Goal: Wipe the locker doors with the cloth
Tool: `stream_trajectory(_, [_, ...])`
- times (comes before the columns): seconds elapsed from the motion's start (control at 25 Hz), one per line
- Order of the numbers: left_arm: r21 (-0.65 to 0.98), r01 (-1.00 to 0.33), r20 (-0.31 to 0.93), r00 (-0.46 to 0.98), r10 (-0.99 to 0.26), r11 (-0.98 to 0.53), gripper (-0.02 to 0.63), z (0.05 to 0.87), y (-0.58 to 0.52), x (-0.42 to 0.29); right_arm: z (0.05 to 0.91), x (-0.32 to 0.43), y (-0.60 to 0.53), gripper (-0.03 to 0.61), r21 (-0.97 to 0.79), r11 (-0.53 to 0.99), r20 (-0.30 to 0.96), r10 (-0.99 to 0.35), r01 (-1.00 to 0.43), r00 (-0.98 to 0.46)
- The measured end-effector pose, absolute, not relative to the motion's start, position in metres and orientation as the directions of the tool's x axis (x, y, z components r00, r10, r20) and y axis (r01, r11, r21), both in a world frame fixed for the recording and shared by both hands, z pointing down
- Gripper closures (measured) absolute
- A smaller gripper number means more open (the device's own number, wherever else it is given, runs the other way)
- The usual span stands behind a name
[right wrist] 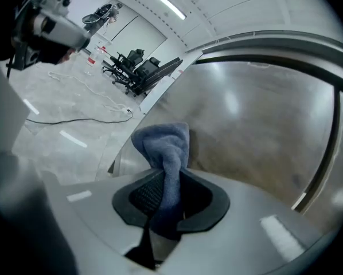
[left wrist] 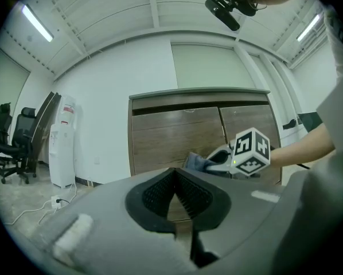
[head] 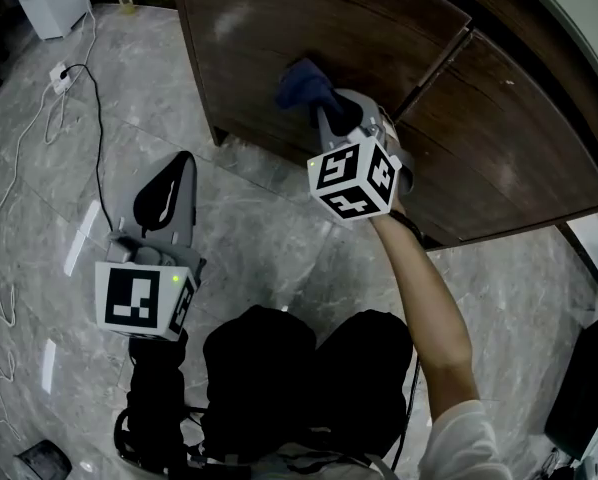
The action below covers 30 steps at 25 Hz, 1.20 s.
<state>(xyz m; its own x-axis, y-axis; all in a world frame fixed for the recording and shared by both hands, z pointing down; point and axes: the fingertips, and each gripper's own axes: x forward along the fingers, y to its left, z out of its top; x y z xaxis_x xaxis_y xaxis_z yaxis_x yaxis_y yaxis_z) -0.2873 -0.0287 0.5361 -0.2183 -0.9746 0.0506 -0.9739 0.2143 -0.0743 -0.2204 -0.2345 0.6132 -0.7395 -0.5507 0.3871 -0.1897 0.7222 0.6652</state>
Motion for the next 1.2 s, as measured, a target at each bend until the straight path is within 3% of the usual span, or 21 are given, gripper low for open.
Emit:
stream_trajectory(0.4, [-0.089, -0.966, 0.055, -0.246, -0.968, 0.241, 0.611, 0.530, -0.020, -0.301, 0.469, -0.243, -0.232, 0.505, 0.721, 0.648, 0.216, -0.547, -0.246, -0.809])
stream_trajectory(0.64, [-0.107, -0.947, 0.034, -0.309, -0.950, 0.304, 0.611, 0.517, -0.002, -0.323, 0.425, -0.251, -0.230, 0.505, 0.727, 0.620, 0.136, -0.553, -0.296, -0.822])
stream_trajectory(0.84, [-0.097, -0.939, 0.042, -0.334, -0.942, 0.329, 0.611, 0.524, 0.009, -0.334, 0.441, -0.260, -0.227, 0.505, 0.741, 0.604, 0.133, -0.562, -0.294, -0.816])
stream_trajectory(1.2, [-0.081, -0.937, 0.070, -0.346, -0.936, 0.340, 0.611, 0.543, 0.019, -0.346, 0.553, -0.301, -0.219, 0.505, 0.758, 0.629, 0.270, -0.543, -0.172, -0.795])
